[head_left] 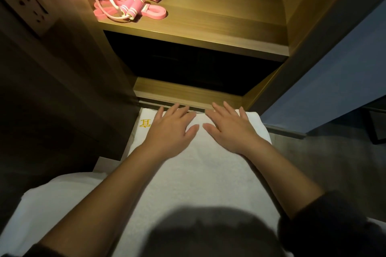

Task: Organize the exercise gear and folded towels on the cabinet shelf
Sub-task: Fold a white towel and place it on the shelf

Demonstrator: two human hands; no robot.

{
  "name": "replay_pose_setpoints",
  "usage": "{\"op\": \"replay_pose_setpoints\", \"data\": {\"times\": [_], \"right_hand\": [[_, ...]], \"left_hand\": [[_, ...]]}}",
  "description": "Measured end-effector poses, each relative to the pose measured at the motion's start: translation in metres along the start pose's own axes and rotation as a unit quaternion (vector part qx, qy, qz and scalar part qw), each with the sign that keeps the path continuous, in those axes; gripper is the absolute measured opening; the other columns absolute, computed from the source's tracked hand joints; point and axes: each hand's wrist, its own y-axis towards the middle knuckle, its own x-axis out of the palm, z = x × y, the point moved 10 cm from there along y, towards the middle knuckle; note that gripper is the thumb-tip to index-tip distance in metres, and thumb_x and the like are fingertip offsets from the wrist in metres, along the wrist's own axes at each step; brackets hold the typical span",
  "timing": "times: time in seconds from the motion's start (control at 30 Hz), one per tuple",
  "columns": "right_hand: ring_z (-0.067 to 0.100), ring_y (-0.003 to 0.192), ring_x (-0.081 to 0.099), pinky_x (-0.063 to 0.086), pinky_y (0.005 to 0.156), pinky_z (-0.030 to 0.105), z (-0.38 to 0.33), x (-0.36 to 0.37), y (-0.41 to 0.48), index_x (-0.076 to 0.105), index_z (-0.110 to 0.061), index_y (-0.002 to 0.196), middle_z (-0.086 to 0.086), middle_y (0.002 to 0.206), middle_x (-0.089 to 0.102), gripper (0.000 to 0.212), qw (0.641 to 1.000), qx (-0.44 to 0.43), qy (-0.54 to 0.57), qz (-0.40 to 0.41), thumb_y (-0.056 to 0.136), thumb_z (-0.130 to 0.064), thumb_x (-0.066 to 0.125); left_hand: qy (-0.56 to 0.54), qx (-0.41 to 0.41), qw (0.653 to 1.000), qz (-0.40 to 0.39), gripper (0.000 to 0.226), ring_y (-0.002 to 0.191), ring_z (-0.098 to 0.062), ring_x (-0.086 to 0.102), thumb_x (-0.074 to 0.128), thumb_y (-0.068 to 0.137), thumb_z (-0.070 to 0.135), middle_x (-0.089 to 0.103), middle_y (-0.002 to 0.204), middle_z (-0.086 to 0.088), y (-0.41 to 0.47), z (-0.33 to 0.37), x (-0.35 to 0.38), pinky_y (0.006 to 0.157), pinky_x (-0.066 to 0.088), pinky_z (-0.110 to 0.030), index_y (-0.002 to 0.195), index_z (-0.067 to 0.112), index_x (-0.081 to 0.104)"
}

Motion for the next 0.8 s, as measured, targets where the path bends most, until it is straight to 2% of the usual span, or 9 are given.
{"op": "replay_pose_setpoints", "data": {"times": [0.1, 0.2, 0.33, 0.47, 0.53, 0.67, 0.73, 0.8], "right_hand": [[0.021, 0.151, -0.01, -0.006, 0.119, 0.055, 0.006, 0.003, -0.022, 0.014, -0.04, 0.154, -0.008, 0.164, -0.004, 0.067, 1.0, 0.016, -0.011, -0.012, 0.092, -0.066, 0.008], [0.021, 0.151, -0.011, -0.004, 0.12, 0.055, 0.01, -0.005, -0.037, 0.012, -0.037, 0.154, -0.006, 0.164, -0.007, 0.061, 0.998, 0.062, 0.006, 0.023, 0.097, -0.059, 0.013], [0.016, 0.15, -0.016, -0.009, 0.12, 0.05, -0.023, 0.0, -0.06, 0.008, -0.037, 0.155, -0.01, 0.164, -0.008, 0.068, 0.999, -0.007, -0.008, 0.051, 0.092, -0.061, 0.0], [0.018, 0.15, -0.013, -0.007, 0.12, 0.053, 0.019, -0.002, -0.084, 0.004, -0.033, 0.156, -0.008, 0.164, -0.008, 0.076, 0.995, 0.081, -0.027, 0.059, 0.087, -0.064, -0.006], [0.02, 0.149, -0.017, -0.012, 0.119, 0.052, 0.023, -0.001, -0.093, 0.0, -0.034, 0.156, -0.006, 0.163, -0.013, 0.073, 0.994, 0.086, -0.038, 0.063, 0.09, -0.065, -0.006], [0.017, 0.148, -0.022, -0.013, 0.12, 0.048, -0.004, 0.011, -0.11, -0.001, -0.039, 0.154, -0.013, 0.16, -0.02, 0.07, 0.997, -0.032, -0.049, 0.053, 0.089, -0.065, -0.007], [0.014, 0.148, -0.022, -0.011, 0.12, 0.043, 0.006, 0.011, -0.117, -0.006, -0.04, 0.153, -0.015, 0.158, -0.023, 0.07, 0.998, -0.026, -0.026, 0.049, 0.089, -0.07, -0.005], [0.015, 0.149, -0.015, 0.0, 0.118, 0.043, 0.027, 0.01, -0.122, -0.006, -0.038, 0.154, -0.012, 0.161, -0.019, 0.078, 0.997, 0.036, 0.052, 0.054, 0.087, -0.075, 0.008]], "left_hand": [[-0.005, -0.033, 0.999, -0.002, 0.055, 0.151, -0.016, -0.001, 0.021, 0.101, 0.052, 0.006, 0.164, 0.008, -0.023, -0.015, 0.001, 0.122, 0.003, -0.049, 0.153, 0.036, 0.022], [0.017, -0.074, 0.997, 0.017, 0.06, 0.15, -0.018, -0.012, 0.014, 0.099, 0.054, -0.008, 0.164, 0.006, -0.043, -0.013, 0.002, 0.121, -0.003, -0.049, 0.156, 0.035, 0.008], [0.062, -0.024, 0.997, 0.035, 0.065, 0.15, -0.016, -0.012, -0.002, 0.095, 0.055, -0.006, 0.165, 0.006, -0.061, 0.023, 0.013, 0.121, -0.003, -0.05, 0.156, 0.032, 0.004], [0.037, -0.093, 0.994, 0.051, 0.071, 0.15, -0.018, -0.013, 0.0, 0.092, 0.062, -0.009, 0.164, 0.005, -0.083, -0.014, 0.008, 0.12, -0.004, -0.048, 0.156, 0.031, 0.004], [0.036, -0.107, 0.993, 0.044, 0.078, 0.15, -0.02, -0.014, -0.004, 0.086, 0.065, -0.011, 0.164, 0.003, -0.092, -0.02, 0.007, 0.119, -0.005, -0.049, 0.156, 0.03, 0.001], [0.059, -0.045, 0.997, 0.016, 0.073, 0.148, -0.019, -0.021, -0.003, 0.089, 0.063, -0.018, 0.163, 0.003, -0.106, 0.0, 0.01, 0.119, -0.008, -0.053, 0.155, 0.031, -0.004], [0.064, -0.009, 0.998, 0.002, 0.067, 0.147, -0.017, -0.023, 0.005, 0.094, 0.059, -0.019, 0.162, 0.005, -0.112, 0.01, 0.012, 0.119, -0.007, -0.053, 0.155, 0.032, -0.003], [0.045, 0.012, 0.999, -0.002, 0.063, 0.148, -0.014, -0.022, 0.02, 0.1, 0.054, -0.016, 0.163, 0.007, -0.115, 0.019, 0.01, 0.12, -0.007, -0.052, 0.156, 0.033, 0.001]]}}
